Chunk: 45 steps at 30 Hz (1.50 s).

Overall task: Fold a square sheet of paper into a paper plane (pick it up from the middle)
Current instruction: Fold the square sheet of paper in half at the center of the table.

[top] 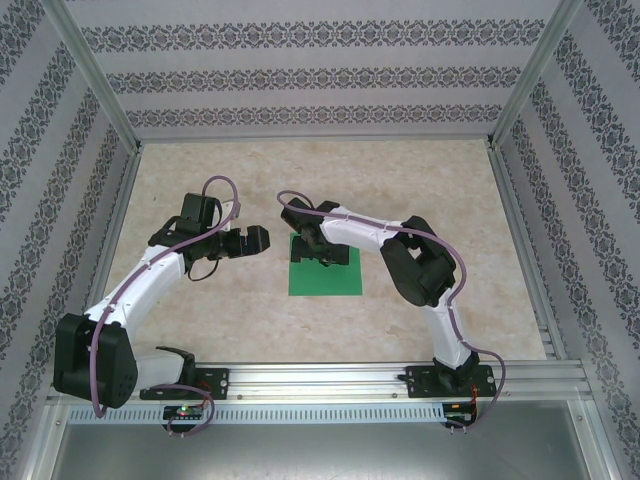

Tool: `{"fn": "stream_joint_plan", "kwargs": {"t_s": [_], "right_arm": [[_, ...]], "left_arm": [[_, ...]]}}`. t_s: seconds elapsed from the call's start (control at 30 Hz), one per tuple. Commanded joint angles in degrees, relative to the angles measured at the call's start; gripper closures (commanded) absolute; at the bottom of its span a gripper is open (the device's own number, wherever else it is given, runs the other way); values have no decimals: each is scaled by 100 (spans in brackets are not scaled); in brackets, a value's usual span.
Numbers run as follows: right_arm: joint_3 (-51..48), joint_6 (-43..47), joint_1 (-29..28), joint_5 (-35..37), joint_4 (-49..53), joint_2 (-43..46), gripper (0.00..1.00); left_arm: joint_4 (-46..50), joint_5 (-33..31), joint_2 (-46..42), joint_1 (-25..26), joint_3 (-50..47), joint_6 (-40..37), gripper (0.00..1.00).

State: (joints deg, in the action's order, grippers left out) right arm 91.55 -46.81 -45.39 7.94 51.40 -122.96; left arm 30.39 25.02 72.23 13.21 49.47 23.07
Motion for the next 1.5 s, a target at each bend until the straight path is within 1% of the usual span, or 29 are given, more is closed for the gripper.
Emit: {"fn": "stream_joint_plan", "kwargs": {"t_s": [0.0,0.17,0.27,0.33,0.53,0.63,0.8,0.9,1.1,1.13,1.17,1.27,1.3,1.37,1.47], "right_arm": [[396,227,-76,267,440,144,2],[380,212,-56,403,459,228,2],[182,153,-23,158,264,116,2],[53,67,-58,116,201,37,2],[-555,-109,-67,-286,-390,-105,2],[-697,-78,-97,-468,-501,-237,2],[-679,38,-155,-427,-441,-346,6],[-585,101,-137,-463,-405,-282,10],[-167,308,-84,-435,-261,-29,25],[-64,363,-84,-427,-223,22,32],[8,381,-85,-412,-171,70,35],[137,428,-89,-408,-119,316,40],[127,433,-85,-416,-166,428,41],[36,411,-78,-474,-363,734,49],[-290,340,-44,-836,-945,1207,52]], "left_arm": [[97,49,-73,59,106,-148,0],[164,50,-75,59,149,-227,0],[92,142,-70,55,117,-211,0],[89,231,-2,59,133,-242,0],[59,241,27,58,114,-218,0],[176,255,32,58,132,-274,0],[128,169,-98,52,16,-247,0],[208,253,17,59,59,-290,0],[216,141,-47,58,145,-255,0],[199,173,-29,59,143,-258,0],[216,194,-1,58,156,-277,0],[379,99,33,58,267,-363,0],[400,52,-4,58,298,-348,0],[355,-1,-113,55,312,-275,0],[235,93,-143,51,284,-154,0]]}}
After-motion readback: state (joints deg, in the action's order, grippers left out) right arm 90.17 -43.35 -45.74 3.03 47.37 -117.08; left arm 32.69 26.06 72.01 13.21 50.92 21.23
